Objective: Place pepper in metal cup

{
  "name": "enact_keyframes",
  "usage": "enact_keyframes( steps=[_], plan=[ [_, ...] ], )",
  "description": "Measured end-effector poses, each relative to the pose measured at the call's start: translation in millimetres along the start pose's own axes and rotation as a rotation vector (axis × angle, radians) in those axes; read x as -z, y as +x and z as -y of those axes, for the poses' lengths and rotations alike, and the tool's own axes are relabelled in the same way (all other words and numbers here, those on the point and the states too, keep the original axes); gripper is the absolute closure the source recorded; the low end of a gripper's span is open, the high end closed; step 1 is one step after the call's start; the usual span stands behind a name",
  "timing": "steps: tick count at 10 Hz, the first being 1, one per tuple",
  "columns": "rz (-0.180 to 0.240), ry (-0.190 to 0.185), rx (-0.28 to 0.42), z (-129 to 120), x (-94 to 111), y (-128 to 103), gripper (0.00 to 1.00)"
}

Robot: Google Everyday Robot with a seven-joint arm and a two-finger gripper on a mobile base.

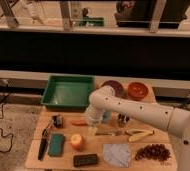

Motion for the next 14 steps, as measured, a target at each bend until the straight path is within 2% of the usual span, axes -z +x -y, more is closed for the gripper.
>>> enact_keyframes(
  steps=[2,5,9,14],
  plan=[
    [-0.003,0.002,-0.001,12.5,-8.2,5.0,0.2],
    [-0.024,-0.001,0.015,32.9,-13.3,0.5,0.2],
    [-0.024,-0.01,0.018,40.0,-19.0,-0.2,0.2],
    [-0.033,-0.001,0.008,52.5,-23.2,6.0,0.2]
  ],
)
